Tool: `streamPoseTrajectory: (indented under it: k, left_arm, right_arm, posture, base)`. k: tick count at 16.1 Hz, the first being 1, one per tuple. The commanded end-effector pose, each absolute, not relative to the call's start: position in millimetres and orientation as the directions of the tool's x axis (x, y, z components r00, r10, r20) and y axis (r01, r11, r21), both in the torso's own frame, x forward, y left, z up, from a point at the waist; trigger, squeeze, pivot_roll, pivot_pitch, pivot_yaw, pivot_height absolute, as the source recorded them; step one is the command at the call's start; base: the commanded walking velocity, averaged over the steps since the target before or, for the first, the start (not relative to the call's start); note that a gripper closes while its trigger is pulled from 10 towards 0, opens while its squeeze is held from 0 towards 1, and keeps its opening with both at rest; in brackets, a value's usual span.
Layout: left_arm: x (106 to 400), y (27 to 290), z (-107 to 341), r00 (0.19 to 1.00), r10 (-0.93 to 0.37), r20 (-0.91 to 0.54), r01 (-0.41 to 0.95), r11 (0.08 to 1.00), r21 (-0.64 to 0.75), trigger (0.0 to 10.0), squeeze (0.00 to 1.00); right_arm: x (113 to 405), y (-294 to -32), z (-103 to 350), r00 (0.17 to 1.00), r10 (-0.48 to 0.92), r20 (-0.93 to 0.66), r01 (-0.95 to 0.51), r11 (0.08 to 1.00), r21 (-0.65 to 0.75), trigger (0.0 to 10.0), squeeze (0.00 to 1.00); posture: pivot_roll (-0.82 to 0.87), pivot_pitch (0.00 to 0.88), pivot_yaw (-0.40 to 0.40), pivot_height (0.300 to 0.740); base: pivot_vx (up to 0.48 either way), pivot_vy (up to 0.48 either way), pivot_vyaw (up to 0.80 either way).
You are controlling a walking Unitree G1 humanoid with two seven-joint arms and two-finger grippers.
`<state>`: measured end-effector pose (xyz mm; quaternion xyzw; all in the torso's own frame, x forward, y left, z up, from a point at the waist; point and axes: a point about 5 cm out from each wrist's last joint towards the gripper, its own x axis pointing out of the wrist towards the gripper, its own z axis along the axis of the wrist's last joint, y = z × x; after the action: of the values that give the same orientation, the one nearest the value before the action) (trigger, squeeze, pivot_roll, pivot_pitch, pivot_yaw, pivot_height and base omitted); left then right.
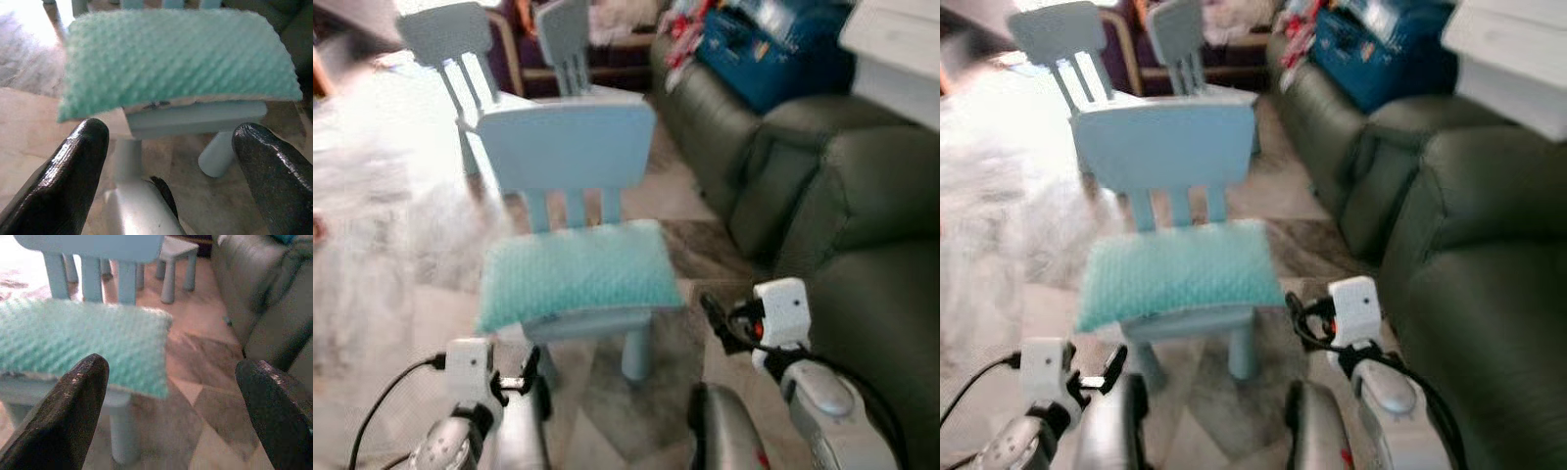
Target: Move the pillow to the sofa
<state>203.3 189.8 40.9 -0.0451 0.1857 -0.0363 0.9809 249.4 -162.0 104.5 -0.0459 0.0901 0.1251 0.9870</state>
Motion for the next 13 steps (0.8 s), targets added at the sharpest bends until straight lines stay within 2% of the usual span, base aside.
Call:
streamPoseTrajectory:
  k: [1, 9, 13]
  left_arm:
    - [207.4, 190.5, 47.3, 0.938, -0.085, -0.337, 0.058, 0.994, -0.089, 10.0, 0.0]
    - [210.8, 196.2, 49.9, 0.945, -0.04, -0.323, 0.023, 0.998, -0.055, 10.0, 0.0]
    - [211.7, 198.2, 50.5, 0.948, -0.025, -0.318, 0.01, 0.999, -0.048, 10.0, 0.0]
  right_arm:
    - [252.5, -162.9, 110.8, 0.956, 0.24, -0.167, -0.257, 0.963, -0.086, 10.0, 0.0]
    - [254.6, -160.3, 110.6, 0.955, 0.247, -0.163, -0.264, 0.961, -0.086, 10.0, 0.0]
    - [255.2, -159.1, 110.4, 0.954, 0.251, -0.161, -0.267, 0.96, -0.085, 10.0, 0.0]
  posture:
    - [-0.05, 0.126, -0.029, 0.505]
    - [-0.05, 0.124, -0.027, 0.462]
    - [-0.05, 0.123, -0.027, 0.422]
  base:
    - [0.0, 0.0, 0.0]
    - [0.0, 0.0, 0.0]
    - [0.0, 0.0, 0.0]
